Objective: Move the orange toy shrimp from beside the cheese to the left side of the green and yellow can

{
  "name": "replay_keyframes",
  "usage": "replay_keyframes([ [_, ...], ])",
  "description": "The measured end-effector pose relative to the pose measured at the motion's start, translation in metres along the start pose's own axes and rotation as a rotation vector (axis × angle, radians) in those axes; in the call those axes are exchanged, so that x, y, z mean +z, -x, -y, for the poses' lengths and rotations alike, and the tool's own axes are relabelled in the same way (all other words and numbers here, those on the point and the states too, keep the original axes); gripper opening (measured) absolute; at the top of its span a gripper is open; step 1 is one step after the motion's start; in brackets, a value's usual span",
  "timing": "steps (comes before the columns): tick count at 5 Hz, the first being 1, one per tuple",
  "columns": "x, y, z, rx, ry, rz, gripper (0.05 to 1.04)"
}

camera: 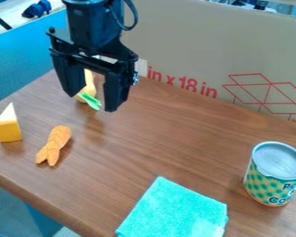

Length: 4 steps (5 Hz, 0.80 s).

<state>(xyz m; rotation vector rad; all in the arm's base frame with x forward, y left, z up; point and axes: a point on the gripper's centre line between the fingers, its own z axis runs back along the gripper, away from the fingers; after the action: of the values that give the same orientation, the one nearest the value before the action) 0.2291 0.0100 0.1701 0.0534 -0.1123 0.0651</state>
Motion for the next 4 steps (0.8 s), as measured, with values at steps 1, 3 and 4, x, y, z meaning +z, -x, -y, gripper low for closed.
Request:
replay_keyframes([
  [1, -0.006, 0.002, 0.0, -0.003, -0.002, -0.023, 1.001],
  [3, -0.048, -0.012, -0.059, 0.025, -0.013, -0.071, 1.001],
  [4, -0.063, -0.012, -0.09, 0.083, -0.024, -0.07, 1.001],
])
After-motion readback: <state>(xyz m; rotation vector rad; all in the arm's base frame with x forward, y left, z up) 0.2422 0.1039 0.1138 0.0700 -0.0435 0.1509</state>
